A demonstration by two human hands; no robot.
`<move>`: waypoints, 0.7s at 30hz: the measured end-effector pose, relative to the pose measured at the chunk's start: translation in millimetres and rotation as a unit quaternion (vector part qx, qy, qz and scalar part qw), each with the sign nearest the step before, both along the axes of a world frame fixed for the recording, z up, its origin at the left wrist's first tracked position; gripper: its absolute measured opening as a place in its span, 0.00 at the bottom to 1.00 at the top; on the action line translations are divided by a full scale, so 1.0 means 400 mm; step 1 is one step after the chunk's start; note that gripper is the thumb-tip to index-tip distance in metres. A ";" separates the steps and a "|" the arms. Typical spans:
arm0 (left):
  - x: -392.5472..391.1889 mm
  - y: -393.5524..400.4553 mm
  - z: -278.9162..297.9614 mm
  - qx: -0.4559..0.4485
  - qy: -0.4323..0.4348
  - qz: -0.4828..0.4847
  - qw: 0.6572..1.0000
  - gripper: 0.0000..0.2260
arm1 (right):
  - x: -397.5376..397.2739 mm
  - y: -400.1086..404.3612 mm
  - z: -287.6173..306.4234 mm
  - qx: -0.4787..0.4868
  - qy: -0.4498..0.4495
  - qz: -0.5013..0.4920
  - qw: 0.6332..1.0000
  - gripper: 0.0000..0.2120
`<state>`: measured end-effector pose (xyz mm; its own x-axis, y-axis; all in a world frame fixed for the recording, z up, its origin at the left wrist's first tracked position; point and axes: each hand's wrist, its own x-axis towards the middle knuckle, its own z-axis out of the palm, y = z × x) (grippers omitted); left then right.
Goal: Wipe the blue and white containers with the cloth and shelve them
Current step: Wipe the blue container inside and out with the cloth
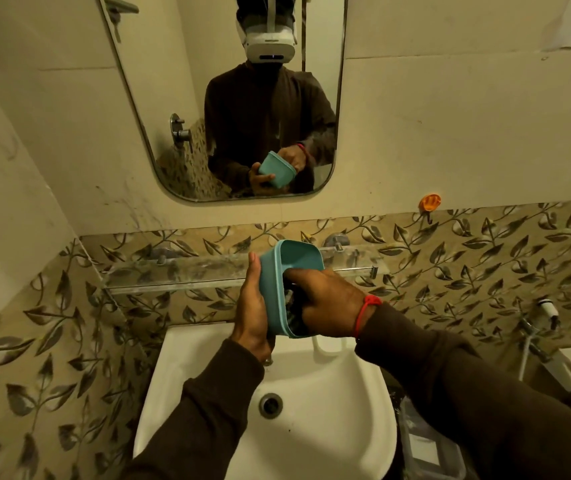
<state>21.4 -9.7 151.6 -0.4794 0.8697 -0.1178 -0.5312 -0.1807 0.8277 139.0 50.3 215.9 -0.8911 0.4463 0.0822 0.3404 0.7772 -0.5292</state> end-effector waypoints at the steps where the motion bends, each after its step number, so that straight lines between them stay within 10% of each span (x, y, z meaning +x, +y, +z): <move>1: 0.000 0.000 -0.005 0.010 -0.013 -0.002 1.000 0.31 | 0.002 0.000 0.003 -0.077 0.030 -0.013 0.996 0.18; 5: -0.004 0.003 -0.015 0.036 -0.057 0.003 0.998 0.31 | -0.008 0.000 0.020 -0.283 0.193 -0.092 0.935 0.13; 11: 0.022 0.009 -0.016 0.050 -0.097 0.006 0.994 0.31 | -0.038 0.040 0.048 -0.163 0.266 -0.237 0.920 0.10; 21: -0.028 -0.018 0.006 0.045 -0.130 -0.033 0.990 0.32 | 0.022 0.011 0.077 -0.076 0.061 0.120 0.988 0.11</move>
